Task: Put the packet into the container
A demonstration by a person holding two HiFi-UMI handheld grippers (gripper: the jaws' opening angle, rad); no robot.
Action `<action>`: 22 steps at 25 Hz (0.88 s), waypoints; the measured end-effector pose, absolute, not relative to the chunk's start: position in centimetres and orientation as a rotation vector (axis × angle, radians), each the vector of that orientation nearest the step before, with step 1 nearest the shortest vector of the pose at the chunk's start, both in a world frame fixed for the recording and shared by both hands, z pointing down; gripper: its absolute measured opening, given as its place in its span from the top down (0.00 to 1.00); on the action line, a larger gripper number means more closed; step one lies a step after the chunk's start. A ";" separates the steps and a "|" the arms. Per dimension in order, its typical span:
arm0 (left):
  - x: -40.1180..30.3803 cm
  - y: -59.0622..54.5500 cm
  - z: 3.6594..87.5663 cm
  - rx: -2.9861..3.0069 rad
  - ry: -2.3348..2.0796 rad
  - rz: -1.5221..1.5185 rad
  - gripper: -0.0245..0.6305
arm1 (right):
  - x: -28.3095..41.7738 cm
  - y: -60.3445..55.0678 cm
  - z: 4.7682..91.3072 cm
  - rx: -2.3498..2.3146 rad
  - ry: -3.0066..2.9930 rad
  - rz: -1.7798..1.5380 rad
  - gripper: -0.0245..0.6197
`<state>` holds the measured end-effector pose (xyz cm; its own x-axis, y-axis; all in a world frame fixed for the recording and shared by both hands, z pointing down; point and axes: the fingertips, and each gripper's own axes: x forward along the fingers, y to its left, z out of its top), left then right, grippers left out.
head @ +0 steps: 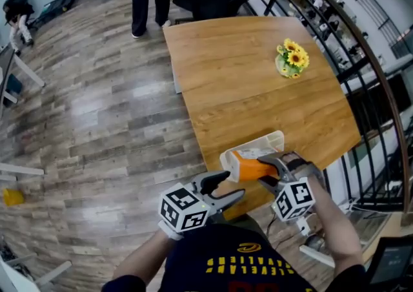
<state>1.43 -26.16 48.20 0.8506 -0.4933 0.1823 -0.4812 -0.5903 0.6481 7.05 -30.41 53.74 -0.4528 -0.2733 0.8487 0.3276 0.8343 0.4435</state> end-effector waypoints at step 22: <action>2.4 -28.2 52.0 2.105 -0.846 -0.008 0.54 | 7.5 -32.7 59.9 -0.341 -1.891 -0.619 0.60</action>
